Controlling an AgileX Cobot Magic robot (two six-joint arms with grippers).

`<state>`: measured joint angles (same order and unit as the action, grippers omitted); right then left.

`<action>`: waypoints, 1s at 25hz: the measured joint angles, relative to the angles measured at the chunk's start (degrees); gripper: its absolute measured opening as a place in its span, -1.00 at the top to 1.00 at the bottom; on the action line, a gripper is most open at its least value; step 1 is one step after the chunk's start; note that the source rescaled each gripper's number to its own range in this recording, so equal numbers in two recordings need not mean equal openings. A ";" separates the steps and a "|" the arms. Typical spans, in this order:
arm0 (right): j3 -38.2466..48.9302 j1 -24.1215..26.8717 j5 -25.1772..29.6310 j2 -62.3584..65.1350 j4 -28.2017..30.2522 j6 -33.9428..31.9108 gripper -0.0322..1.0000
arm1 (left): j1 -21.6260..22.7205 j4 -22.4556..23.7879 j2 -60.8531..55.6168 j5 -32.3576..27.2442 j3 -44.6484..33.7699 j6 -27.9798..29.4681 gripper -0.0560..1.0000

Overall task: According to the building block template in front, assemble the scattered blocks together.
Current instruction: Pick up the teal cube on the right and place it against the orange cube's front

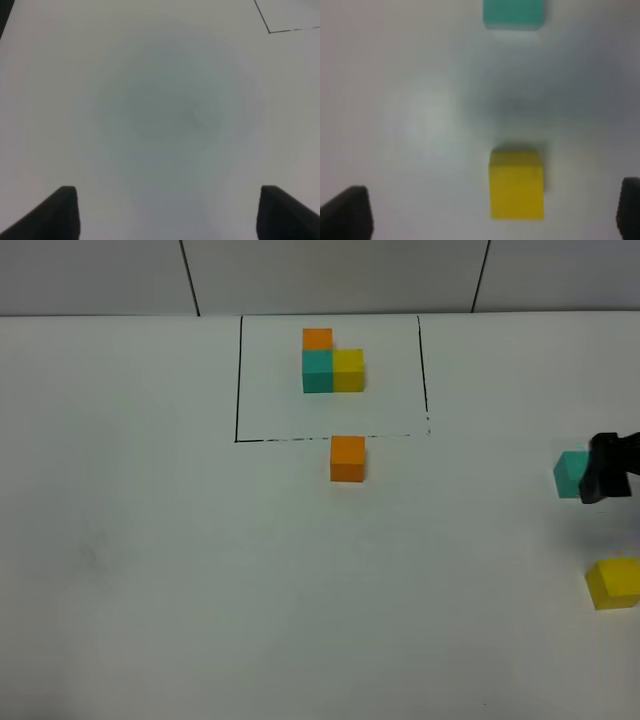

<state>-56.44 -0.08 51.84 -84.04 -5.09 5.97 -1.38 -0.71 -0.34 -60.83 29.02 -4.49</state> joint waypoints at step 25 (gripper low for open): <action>-12.65 1.59 -8.90 -27.69 0.80 2.55 -1.00 | 0.00 0.00 0.00 -0.03 0.00 0.06 -0.34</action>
<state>-69.09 1.51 42.93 -111.73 -4.29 8.53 -1.38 -0.71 -0.34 -60.86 29.02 -4.43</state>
